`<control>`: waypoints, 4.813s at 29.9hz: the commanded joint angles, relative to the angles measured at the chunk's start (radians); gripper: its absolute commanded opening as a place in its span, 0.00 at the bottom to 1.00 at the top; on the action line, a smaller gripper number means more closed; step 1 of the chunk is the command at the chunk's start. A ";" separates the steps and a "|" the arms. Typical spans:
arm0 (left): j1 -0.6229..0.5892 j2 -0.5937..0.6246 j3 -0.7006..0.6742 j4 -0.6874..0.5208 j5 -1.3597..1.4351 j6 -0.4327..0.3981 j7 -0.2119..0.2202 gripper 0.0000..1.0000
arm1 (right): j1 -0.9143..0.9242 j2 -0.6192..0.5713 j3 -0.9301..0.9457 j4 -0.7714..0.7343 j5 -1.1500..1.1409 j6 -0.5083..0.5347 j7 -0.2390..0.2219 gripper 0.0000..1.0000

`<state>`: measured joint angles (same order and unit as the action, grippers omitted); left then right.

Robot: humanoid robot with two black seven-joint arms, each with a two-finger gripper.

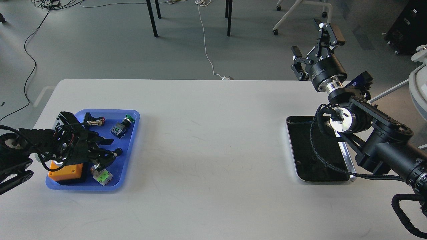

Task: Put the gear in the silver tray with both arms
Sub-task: 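Close the left gripper on the second black gear, then lift the gear and carry it with the left gripper toward the table center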

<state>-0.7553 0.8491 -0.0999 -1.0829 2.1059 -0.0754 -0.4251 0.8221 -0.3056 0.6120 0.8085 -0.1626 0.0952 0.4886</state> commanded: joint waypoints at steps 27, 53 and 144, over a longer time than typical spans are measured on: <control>0.005 -0.031 0.003 0.041 -0.010 0.025 -0.006 0.49 | 0.002 -0.001 -0.001 0.000 0.000 0.000 0.000 0.97; 0.005 -0.047 0.002 0.074 -0.015 0.037 -0.018 0.23 | 0.003 -0.001 -0.005 -0.003 0.000 0.000 0.000 0.97; -0.308 -0.849 0.187 0.287 -0.135 -0.145 0.097 0.34 | -0.107 -0.288 0.041 0.090 0.000 0.037 0.000 0.98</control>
<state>-1.0624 -0.0001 0.0875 -0.7962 1.9711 -0.2194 -0.3282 0.7149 -0.5941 0.6547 0.8974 -0.1627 0.1321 0.4887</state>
